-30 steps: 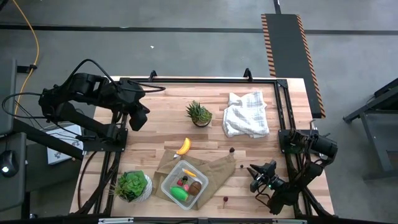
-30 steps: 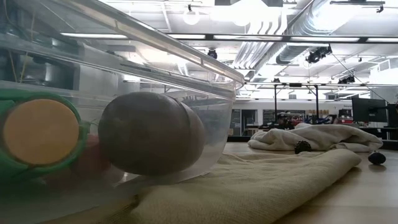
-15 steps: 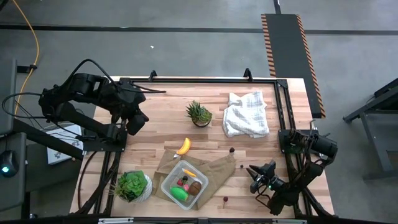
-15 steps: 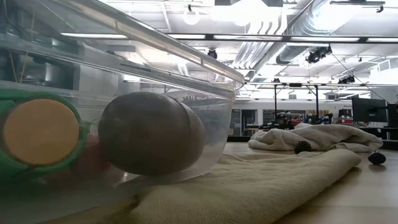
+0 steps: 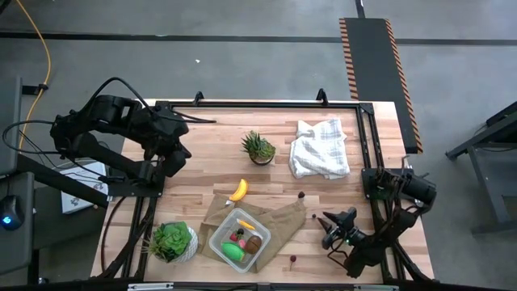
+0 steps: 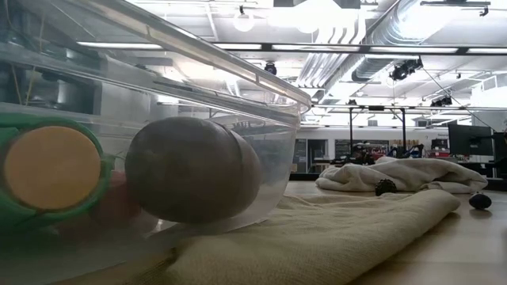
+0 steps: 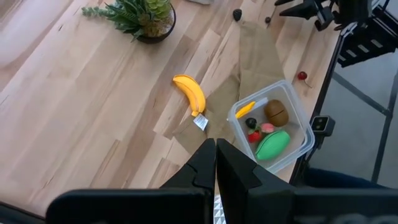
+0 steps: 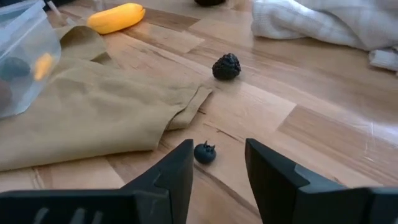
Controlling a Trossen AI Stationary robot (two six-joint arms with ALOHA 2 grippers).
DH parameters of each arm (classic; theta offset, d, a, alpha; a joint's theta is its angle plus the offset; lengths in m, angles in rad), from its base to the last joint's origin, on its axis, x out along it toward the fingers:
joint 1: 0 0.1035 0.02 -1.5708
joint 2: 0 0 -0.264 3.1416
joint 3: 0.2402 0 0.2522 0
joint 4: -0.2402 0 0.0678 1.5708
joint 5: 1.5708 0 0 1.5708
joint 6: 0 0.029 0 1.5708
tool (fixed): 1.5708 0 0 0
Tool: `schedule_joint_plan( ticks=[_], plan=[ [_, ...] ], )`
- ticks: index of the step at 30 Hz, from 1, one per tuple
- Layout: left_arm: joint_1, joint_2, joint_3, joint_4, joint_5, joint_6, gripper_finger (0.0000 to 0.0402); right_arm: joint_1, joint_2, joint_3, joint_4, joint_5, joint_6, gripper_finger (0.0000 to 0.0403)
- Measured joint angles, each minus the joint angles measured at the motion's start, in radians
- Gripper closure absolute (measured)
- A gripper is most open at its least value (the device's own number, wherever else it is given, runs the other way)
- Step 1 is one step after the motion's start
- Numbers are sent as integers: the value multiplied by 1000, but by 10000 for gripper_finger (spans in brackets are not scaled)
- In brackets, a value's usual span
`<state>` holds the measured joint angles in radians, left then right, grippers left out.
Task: Pick and placing Produce into tupperware
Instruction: Put the blueberry into the container
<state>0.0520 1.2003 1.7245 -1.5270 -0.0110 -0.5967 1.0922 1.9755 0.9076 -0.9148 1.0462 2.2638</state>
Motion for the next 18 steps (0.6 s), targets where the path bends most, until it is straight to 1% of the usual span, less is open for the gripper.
schedule_joint_plan(
  ticks=[6, 14, 18],
  plan=[
    [0, 0, 0, -31, 7, 9, 399, -31, 3, 0, 42, -8, -73, 265],
    [0, -8, 0, -45, 8, 9, 399, -35, 3, 0, 63, -3, -94, 265],
    [0, -10, 0, -45, 12, 1, 399, -35, 3, 0, 98, -3, -137, 265]
  ],
)
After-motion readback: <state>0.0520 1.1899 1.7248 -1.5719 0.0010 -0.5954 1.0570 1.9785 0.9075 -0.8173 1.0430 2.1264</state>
